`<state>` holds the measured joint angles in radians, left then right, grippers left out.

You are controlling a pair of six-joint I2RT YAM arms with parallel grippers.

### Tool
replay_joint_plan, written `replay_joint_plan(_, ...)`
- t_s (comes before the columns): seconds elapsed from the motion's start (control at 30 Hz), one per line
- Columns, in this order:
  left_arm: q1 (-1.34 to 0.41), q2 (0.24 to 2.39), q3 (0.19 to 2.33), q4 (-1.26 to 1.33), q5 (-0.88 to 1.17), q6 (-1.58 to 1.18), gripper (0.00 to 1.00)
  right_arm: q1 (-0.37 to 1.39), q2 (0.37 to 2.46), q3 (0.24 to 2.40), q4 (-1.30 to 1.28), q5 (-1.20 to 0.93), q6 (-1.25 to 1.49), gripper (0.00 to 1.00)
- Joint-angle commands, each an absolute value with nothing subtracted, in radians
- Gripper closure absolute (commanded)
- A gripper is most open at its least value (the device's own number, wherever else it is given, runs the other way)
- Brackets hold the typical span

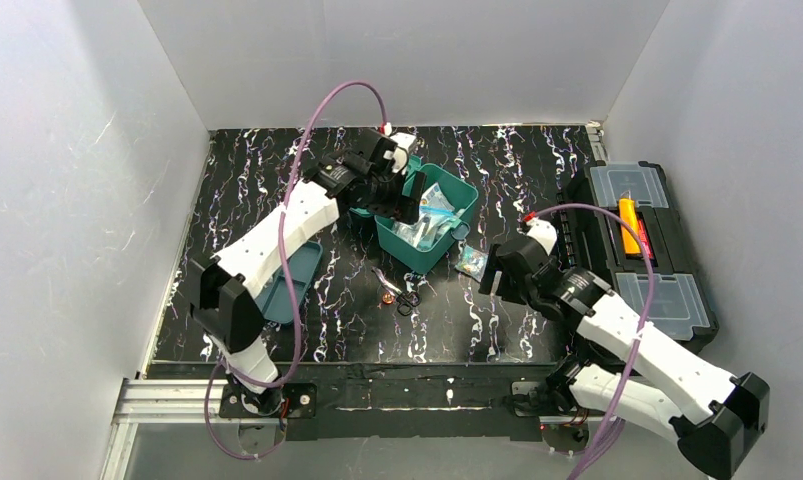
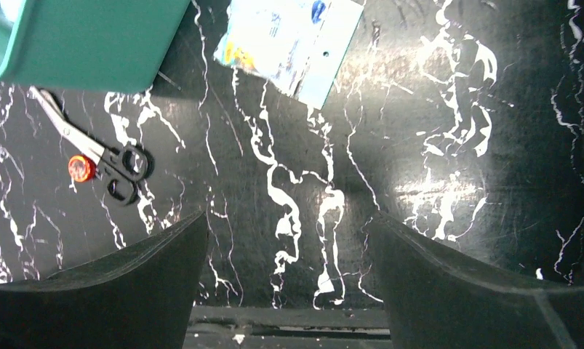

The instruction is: Organize the medicine kit

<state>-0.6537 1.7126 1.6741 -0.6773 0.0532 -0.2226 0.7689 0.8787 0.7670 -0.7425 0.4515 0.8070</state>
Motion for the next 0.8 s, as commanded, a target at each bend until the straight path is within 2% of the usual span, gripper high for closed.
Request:
replay_joint_plan(0.0, -0.650, 1.565, 1.615, -0.733, 0.032, -0.238, 0.15, 0.703, 0.946, 0.847, -0.695, 0.471, 0.779, 0.14)
replay_joint_plan(0.17, -0.649, 1.408, 1.486, -0.727, -0.025, -0.257, 0.11, 0.621, 1.047, 0.892, -0.675, 0.405, 0.753, 0.21)
replay_joint_plan(0.37, -0.650, 1.164, 1.299, -0.703, -0.087, -0.276, 0.02, 0.538, 1.138, 0.903, -0.614, 0.336, 0.756, 0.25)
replay_joint_plan(0.77, -0.649, 0.819, 1.009, -0.728, -0.139, -0.303, 0.02, 0.504, 1.366, 0.959, -0.545, 0.307, 0.748, 0.30)
